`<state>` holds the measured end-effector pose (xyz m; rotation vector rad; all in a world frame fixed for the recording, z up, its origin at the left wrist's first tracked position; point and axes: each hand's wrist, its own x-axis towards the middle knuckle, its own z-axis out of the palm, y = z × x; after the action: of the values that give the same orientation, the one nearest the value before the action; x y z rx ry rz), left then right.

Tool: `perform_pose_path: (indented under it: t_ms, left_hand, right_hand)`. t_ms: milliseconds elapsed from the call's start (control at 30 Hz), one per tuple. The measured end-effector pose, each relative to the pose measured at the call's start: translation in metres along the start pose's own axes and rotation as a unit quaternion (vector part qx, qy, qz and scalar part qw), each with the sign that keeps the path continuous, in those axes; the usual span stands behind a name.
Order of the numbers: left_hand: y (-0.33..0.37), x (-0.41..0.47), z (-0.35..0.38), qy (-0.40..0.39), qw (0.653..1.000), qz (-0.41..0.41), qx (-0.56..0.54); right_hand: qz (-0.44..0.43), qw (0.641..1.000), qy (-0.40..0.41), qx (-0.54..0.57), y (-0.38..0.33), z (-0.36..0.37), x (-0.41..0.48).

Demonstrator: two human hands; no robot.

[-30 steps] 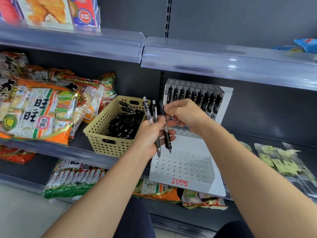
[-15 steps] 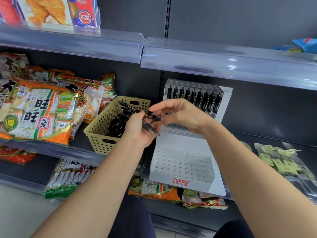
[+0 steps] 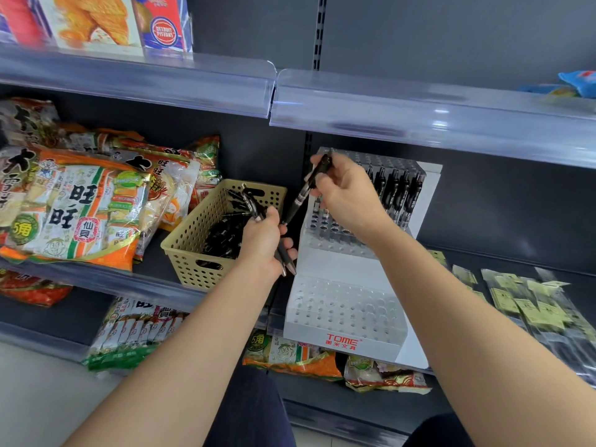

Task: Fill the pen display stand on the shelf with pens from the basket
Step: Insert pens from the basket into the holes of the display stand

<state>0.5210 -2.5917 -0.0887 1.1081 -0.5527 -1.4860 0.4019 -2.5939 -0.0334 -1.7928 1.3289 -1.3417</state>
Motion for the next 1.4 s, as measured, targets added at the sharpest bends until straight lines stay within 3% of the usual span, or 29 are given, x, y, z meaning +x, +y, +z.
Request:
perform_pose_path:
  t_ms: [100,267,433,633,767,967,1400]
  left_hand:
    - [-0.002,-0.003,0.002,-0.03,0.999,0.019,0.036]
    - [-0.002,-0.007,0.003,-0.062,0.996,0.021,0.063]
    - [-0.004,-0.005,-0.001,-0.06,0.996,0.02,0.059]
    - [-0.004,-0.004,-0.004,-0.062,0.996,0.019,0.054]
    - [-0.003,-0.004,-0.006,-0.067,0.997,0.014,0.045]
    - [-0.004,-0.003,-0.007,-0.068,0.997,0.011,0.045]
    - [-0.003,-0.005,-0.007,-0.063,0.997,0.015,0.049]
  right_hand:
    - [-0.004,1.0,-0.016,-0.008,-0.002,0.0,-0.001]
    - [0.051,0.995,0.073,0.039,0.004,-0.004,0.003]
    - [0.054,0.988,0.146,0.002,0.002,-0.007,0.01]
    - [-0.008,0.968,0.217,-0.122,-0.009,-0.009,0.017]
    - [-0.029,0.953,0.222,-0.203,-0.007,-0.008,0.017]
    - [-0.033,0.949,0.224,-0.218,-0.001,-0.006,0.022]
    - [0.024,0.93,0.128,-0.344,0.016,0.007,0.015]
